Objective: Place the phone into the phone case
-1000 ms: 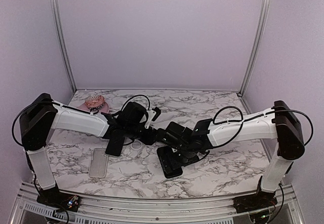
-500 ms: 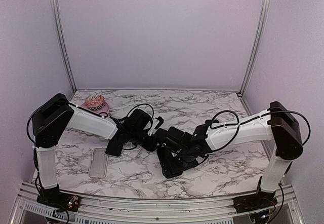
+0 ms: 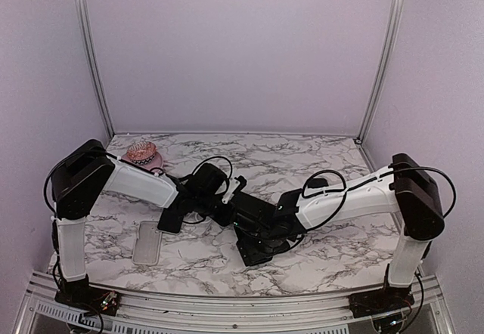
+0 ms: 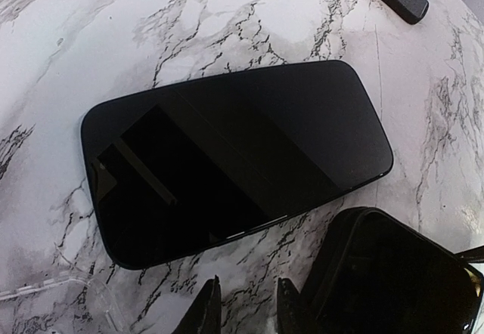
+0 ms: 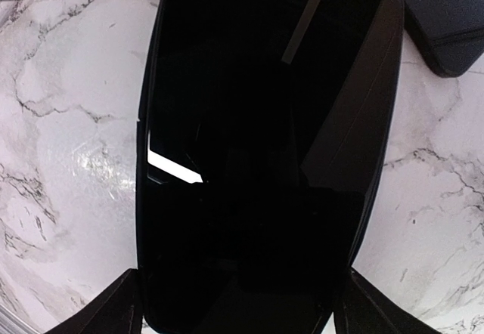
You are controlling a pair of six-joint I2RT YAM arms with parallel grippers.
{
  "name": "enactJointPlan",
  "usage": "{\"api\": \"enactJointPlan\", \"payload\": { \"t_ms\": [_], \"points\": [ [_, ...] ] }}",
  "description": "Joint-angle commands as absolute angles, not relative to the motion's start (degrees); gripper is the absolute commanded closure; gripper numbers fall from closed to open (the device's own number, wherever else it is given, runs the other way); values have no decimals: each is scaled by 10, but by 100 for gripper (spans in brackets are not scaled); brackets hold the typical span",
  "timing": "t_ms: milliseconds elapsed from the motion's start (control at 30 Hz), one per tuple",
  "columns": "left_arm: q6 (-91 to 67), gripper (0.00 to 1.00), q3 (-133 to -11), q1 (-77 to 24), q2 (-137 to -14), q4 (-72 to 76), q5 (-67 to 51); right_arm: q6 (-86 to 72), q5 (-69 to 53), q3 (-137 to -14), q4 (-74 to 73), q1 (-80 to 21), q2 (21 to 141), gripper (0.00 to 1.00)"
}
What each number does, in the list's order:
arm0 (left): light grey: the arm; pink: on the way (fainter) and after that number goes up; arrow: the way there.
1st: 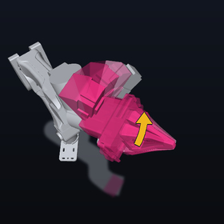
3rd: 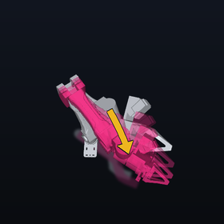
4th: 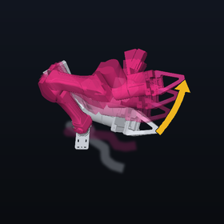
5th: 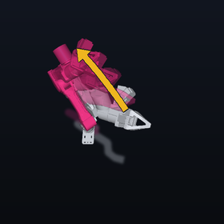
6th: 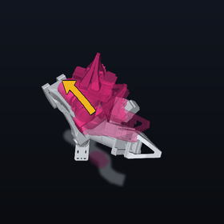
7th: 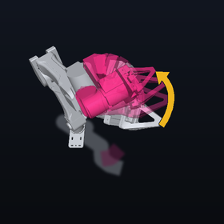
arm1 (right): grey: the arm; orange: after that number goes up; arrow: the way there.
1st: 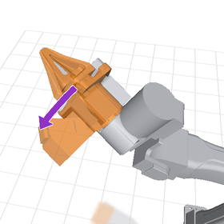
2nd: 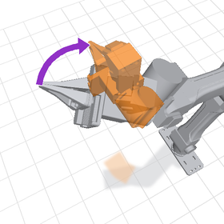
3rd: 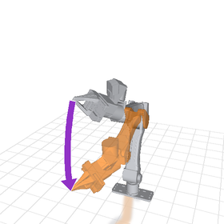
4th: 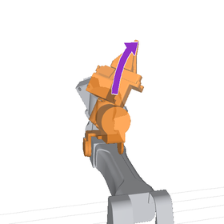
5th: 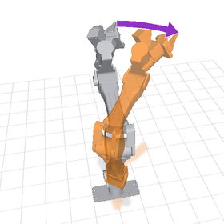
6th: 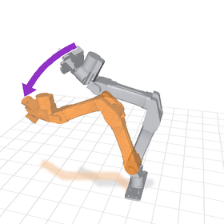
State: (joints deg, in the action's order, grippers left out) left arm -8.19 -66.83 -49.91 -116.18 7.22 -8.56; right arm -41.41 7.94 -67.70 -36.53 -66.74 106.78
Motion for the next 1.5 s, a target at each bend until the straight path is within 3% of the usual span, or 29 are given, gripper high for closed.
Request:
{"api": "enactJointPlan", "payload": {
  "t_ms": [0, 167, 533, 700, 800, 933, 1000, 1233, 1367, 1467],
  "points": [
    [-66, 75, -684, -498, -1175, 48, -127, -438, 119, -661, -392, -673, 1094, 22],
    [-69, 77, -665, -520, -1182, 31, -204, -423, 143, -662, -370, -670, 1098, 28],
    [-105, 83, -606, -534, -1169, 17, -225, -390, 138, -680, -316, -641, 1127, 9],
    [-116, 82, -620, -512, -1136, 13, -162, -396, 126, -667, -315, -641, 1131, 12],
    [-106, 77, -630, -506, -1117, 9, -131, -404, 117, -648, -308, -641, 1115, 20],
    [-108, 63, -635, -500, -1087, 7, -112, -407, 107, -634, -304, -641, 1101, 42],
    [-112, 56, -633, -499, -1072, 8, -104, -408, 108, -631, -301, -642, 1093, 48],
    [-142, 38, -598, -492, -1015, 30, -98, -383, 137, -620, -257, -645, 1046, 55],
    [-201, 25, -553, -482, -978, 110, -160, -351, 179, -595, -201, -650, 991, 59],
    [-255, 22, -534, -477, -980, 163, -229, -317, 212, -558, -133, -659, 947, 59]
  ]
}}
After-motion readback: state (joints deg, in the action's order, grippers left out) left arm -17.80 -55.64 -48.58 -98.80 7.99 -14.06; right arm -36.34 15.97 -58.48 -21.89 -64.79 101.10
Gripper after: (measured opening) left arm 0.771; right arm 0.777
